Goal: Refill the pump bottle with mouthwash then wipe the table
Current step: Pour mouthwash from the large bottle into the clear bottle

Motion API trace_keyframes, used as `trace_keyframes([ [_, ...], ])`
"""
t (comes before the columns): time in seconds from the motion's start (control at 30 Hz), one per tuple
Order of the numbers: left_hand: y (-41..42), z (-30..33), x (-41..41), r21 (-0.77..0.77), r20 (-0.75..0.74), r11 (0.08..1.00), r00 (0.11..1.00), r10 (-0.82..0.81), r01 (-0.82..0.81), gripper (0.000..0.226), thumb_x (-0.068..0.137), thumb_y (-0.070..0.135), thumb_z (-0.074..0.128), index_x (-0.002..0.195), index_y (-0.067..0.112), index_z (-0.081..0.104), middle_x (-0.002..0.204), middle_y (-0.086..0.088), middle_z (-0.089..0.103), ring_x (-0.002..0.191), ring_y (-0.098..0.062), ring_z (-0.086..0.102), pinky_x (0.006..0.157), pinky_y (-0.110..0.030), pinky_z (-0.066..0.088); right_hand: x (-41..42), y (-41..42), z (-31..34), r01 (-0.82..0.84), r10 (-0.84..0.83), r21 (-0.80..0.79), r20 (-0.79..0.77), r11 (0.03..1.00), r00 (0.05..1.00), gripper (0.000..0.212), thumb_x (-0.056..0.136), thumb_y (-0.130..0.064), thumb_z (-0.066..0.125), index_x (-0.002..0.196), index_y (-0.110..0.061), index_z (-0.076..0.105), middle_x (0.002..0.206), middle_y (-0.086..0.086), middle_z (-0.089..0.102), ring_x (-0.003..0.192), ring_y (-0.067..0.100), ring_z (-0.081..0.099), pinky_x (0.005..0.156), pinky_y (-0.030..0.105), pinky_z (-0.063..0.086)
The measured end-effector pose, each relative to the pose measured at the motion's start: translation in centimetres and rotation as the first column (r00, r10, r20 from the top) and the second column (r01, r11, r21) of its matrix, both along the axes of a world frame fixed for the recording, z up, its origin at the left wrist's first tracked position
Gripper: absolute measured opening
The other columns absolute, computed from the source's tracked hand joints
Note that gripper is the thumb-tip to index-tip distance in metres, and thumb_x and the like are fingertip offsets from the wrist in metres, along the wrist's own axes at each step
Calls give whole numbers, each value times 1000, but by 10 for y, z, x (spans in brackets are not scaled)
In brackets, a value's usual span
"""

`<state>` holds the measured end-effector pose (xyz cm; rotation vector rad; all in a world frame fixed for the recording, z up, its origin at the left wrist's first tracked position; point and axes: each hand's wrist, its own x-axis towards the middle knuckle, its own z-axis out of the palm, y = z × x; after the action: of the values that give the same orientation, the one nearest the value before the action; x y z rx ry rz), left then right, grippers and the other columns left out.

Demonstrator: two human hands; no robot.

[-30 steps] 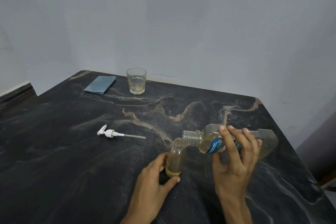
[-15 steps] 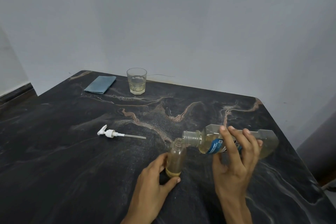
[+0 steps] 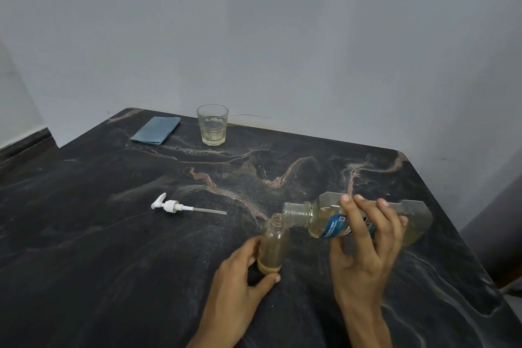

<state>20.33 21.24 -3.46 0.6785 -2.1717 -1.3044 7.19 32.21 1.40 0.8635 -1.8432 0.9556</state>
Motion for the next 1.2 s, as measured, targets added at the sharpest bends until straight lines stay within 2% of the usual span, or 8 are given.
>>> trace_keyframes([
  [0.13, 0, 1, 0, -4, 3, 1000, 1000, -1, 1, 53, 71, 19, 80, 116, 34, 56, 110, 15, 67, 106, 6, 60, 95, -32, 50, -1, 0, 0, 6, -6, -3, -9, 1000, 1000, 92, 48, 21, 83, 123, -19, 48, 121, 2, 46, 126, 17, 31, 119, 31, 7],
  [0.27, 0, 0, 0, -16, 4, 1000, 1000, 5, -5, 52, 70, 20, 81, 114, 34, 57, 109, 15, 68, 106, 4, 61, 95, -34, 51, -1, 0, -2, -2, 2, -8, -2, 1000, 1000, 91, 51, 19, 83, 125, -20, 48, 122, 1, 46, 132, 9, 29, 119, 32, 7],
  [0.8, 0, 1, 0, -16, 13, 1000, 1000, 1, -1, 53, 71, 21, 80, 117, 33, 56, 112, 14, 67, 108, 4, 60, 96, -31, 49, 1, -1, 0, 26, -26, -12, -4, 1000, 1000, 91, 50, 20, 83, 124, -20, 48, 121, 1, 46, 121, 27, 39, 119, 32, 8],
  [1.2, 1, 3, 0, 1, 0, 1000, 1000, 6, -6, 53, 70, 17, 81, 116, 33, 57, 109, 15, 67, 105, 7, 60, 96, -30, 50, 1, -1, 1, 18, -18, -9, 6, 1000, 1000, 90, 50, 20, 83, 124, -19, 48, 120, 1, 47, 121, 27, 38, 119, 32, 9],
])
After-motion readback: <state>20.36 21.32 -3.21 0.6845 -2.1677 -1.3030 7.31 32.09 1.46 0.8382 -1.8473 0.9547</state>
